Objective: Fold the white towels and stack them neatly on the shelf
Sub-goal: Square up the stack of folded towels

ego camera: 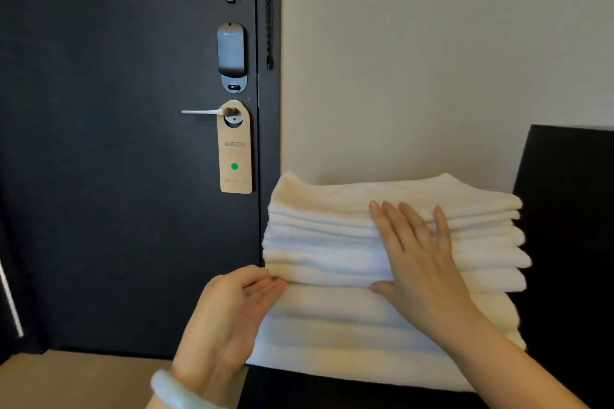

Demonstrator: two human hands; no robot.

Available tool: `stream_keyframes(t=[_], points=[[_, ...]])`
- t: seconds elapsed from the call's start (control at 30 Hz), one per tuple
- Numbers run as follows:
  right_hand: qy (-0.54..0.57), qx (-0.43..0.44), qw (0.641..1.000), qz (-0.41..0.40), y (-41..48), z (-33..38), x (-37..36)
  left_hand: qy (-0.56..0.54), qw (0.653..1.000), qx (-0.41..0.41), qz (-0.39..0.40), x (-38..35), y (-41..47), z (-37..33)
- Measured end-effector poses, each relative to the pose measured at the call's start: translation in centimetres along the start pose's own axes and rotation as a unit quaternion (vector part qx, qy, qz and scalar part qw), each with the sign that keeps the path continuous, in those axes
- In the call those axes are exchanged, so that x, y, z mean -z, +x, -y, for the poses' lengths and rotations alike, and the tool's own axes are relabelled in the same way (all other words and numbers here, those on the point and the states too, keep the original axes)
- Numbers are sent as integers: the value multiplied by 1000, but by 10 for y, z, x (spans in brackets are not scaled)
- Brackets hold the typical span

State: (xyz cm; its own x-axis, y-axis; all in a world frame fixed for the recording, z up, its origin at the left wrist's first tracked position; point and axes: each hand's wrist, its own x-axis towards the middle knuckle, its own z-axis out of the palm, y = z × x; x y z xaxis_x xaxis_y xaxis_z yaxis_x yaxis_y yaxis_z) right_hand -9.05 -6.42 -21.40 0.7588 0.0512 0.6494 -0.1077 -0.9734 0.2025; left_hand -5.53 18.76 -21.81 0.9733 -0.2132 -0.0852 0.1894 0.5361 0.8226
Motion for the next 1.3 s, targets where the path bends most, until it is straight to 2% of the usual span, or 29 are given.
stream_keyframes(t=[0.3, 0.4, 0.5, 0.6, 0.7, 0.87, 1.0, 1.1, 1.17, 1.3], points=[[-74, -83, 992, 54, -28, -80, 3, -35, 996, 68, 45, -56, -13, 37], [-97, -91, 989, 59, -33, -99, 8, -64, 995, 67, 23, -65, -4, 27], [-101, -90, 989, 59, -34, -108, 9, 3, 1000, 11, -7, -63, 8, 19], [-125, -47, 990, 37, -31, -112, 4, 88, 994, -43, -55, -63, 21, 20], [-135, -21, 990, 35, -31, -120, -4, 112, 990, -64, -48, -68, 28, 18], [-91, -45, 993, 54, -28, -117, -3, 181, 978, -90, -45, -55, 47, 13], [-92, -60, 992, 65, -23, -116, -5, 211, 971, -108, -2, -52, 56, 11], [-106, -54, 990, 71, -15, -110, 5, 188, 975, -113, -15, -49, 61, 12], [-95, -46, 993, 49, -9, -105, 17, 164, 977, -133, -34, -47, 61, 11], [-102, -46, 993, -46, -18, -101, 26, 146, 973, -174, -46, -41, 56, 10]])
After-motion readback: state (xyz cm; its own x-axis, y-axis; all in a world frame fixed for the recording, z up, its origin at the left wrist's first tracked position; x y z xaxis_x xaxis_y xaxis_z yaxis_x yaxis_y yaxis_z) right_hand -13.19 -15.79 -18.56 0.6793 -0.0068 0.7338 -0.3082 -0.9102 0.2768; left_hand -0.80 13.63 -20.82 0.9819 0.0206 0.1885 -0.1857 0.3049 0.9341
